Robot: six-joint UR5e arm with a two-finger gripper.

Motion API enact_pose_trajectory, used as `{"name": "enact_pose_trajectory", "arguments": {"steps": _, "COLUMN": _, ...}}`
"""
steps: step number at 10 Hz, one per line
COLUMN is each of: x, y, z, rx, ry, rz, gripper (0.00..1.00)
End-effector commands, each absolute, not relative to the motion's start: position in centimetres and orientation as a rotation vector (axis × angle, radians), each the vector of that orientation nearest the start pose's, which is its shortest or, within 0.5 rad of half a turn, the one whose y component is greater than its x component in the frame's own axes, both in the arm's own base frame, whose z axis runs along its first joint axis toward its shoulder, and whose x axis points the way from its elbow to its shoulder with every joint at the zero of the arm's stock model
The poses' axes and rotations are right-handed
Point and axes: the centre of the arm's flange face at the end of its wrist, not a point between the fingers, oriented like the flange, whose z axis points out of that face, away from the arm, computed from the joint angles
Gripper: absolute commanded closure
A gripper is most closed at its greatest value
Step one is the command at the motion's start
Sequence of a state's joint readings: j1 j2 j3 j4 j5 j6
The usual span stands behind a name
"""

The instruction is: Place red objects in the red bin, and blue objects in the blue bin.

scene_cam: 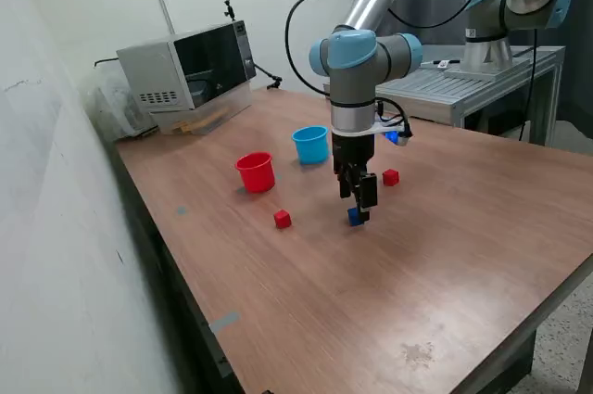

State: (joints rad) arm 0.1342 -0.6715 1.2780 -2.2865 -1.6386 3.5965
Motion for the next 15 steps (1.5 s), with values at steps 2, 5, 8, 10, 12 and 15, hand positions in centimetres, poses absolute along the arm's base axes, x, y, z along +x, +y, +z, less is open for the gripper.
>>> {"name": "enact_pose_trajectory", "arguments": {"steps": 2, "x": -73.9, "y": -23.1, "z": 11.3, "rx": -1.917, "ry": 2.558, "rz": 0.171, "gripper": 1.00}}
{"name": "enact_pose_trajectory", "arguments": {"steps": 5, "x": -74.0, "y": -23.0, "z": 11.5, "rx": -2.002, "ry": 2.488, "rz": 0.169, "gripper": 1.00}}
{"name": "enact_pose_trajectory", "arguments": {"steps": 8, "x": -72.4, "y": -22.8, "z": 18.5, "rx": -2.135, "ry": 2.435, "rz": 0.233, "gripper": 1.00}}
{"name": "enact_pose_trajectory", "arguments": {"steps": 10, "x": -69.4, "y": -22.4, "z": 23.9, "rx": -2.150, "ry": 2.442, "rz": 0.256, "gripper": 1.00}}
{"name": "enact_pose_trajectory", "arguments": {"steps": 12, "x": -66.2, "y": -21.4, "z": 29.4, "rx": -2.154, "ry": 2.460, "rz": 0.283, "gripper": 1.00}}
{"name": "enact_pose_trajectory", "arguments": {"steps": 15, "x": -64.3, "y": -19.6, "z": 31.7, "rx": -2.156, "ry": 2.420, "rz": 0.268, "gripper": 1.00}}
